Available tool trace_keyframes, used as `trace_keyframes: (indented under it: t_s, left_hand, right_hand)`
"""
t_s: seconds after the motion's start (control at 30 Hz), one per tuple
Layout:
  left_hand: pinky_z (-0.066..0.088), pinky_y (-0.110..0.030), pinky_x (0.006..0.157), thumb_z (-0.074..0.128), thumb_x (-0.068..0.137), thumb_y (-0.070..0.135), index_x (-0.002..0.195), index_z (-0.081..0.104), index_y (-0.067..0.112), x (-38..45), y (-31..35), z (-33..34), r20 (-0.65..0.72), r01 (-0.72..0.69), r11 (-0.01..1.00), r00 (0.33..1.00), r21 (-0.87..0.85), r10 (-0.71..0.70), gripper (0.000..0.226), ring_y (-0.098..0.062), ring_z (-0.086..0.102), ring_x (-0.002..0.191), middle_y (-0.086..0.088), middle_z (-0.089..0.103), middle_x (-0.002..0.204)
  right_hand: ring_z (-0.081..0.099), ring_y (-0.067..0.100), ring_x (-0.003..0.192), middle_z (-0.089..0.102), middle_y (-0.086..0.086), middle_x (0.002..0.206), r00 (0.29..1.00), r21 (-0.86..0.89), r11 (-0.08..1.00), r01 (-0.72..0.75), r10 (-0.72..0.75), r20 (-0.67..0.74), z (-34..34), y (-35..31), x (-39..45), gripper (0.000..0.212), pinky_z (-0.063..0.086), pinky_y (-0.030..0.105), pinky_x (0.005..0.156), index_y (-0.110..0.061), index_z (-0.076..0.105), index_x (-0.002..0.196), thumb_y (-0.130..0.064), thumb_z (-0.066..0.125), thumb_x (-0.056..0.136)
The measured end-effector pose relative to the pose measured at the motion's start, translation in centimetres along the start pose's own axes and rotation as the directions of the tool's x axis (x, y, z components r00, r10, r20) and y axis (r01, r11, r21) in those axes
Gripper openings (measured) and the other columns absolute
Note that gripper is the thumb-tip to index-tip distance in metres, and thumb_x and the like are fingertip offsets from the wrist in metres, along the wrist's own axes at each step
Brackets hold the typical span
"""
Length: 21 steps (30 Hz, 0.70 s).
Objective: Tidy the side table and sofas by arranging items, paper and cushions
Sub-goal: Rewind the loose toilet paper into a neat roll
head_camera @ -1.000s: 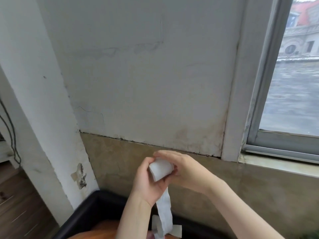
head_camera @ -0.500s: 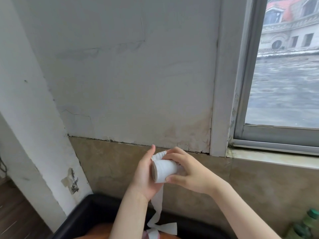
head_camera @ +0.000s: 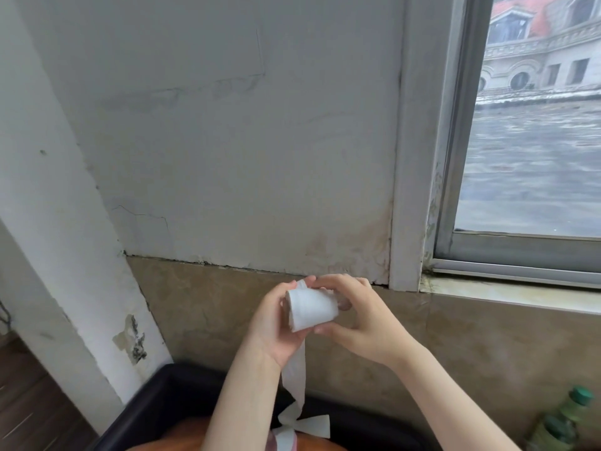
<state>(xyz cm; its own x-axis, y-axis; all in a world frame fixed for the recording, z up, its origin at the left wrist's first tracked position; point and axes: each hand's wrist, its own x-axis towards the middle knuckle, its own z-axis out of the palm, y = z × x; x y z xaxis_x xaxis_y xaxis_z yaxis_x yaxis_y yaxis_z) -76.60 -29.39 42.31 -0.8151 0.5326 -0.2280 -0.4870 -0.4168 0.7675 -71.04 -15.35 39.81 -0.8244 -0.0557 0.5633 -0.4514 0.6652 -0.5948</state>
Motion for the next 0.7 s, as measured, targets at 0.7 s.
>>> trace_keyframes:
  t_s: [0.7]
  left_hand:
    - [0.053,-0.032,0.075,0.065,0.078,0.033,0.109,0.067,0.0,-0.5,0.5,0.2,0.138,-0.099,0.991,0.987,0.087,0.086,0.045,-0.023,0.067,0.085,-0.017,0.069,0.098]
  right_hand:
    - [0.058,0.006,0.09,0.065,-0.013,0.101,0.995,0.244,0.966,-0.085,0.094,-0.027,0.1,-1.1,1.4,0.023,0.045,0.017,0.078,-0.029,0.059,0.106,-0.023,0.061,0.084]
